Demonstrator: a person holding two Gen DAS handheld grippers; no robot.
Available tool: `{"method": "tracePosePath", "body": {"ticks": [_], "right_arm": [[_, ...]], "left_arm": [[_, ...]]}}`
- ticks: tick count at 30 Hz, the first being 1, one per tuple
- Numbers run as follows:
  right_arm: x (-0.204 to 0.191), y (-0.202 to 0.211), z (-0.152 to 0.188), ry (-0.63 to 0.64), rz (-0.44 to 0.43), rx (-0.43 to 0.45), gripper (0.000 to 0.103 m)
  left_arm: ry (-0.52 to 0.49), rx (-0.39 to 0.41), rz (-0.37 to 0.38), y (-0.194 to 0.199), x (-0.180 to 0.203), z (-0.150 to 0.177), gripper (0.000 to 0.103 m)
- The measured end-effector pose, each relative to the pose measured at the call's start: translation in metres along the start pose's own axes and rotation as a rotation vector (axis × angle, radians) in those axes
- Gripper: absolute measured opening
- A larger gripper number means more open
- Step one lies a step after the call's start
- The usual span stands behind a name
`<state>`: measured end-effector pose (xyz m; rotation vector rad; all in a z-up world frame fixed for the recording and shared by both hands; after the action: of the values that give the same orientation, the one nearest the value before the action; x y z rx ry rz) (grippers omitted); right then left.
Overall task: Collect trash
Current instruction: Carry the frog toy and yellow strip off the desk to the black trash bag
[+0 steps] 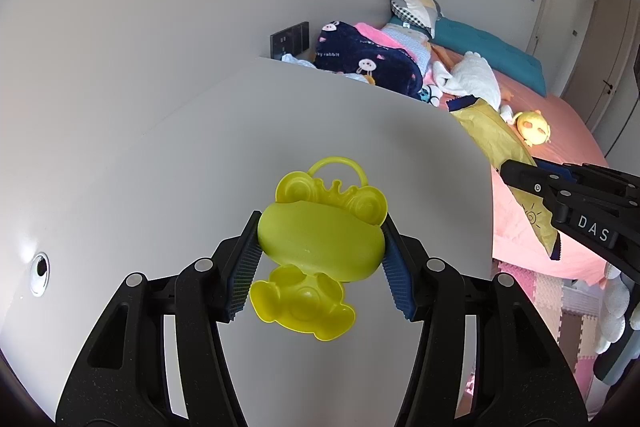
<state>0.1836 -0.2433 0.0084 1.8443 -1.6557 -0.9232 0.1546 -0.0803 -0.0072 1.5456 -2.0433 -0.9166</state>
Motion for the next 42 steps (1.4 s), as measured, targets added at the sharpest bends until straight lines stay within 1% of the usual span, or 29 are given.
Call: {"method": "tracePosePath", "body": {"ticks": [8,25,42], "right_arm": [[0.029,0.018,0.008,-0.032,0.037,0.013,0.019],[0.087,0.054,0.026,-0.112,0.081,0.050,0.019],[0.151,0.091,0.044,-0.209,0.166,0.082,0.019]], "left_arm": [[-0.040,0.005,0.037,0.001,0.031,-0.006,0.055],[-0.121,0.000,0.106,-0.002,0.089,-0.013,0.055],[-0.221,0.003,0.186,-0.006,0.159,-0.018,0.055]]}}
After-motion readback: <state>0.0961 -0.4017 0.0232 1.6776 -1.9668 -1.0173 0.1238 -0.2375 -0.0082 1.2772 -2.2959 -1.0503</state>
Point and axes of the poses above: each gripper's, at about its wrist camera, not at the fingertips, and y roughly against the way its jaws point, x to its right, z to its underside, the point moved 6 cm from there along -y, roughly the way its jaws point, and after that the axes turned 10 degrees about -y, right-handed, at the moved point
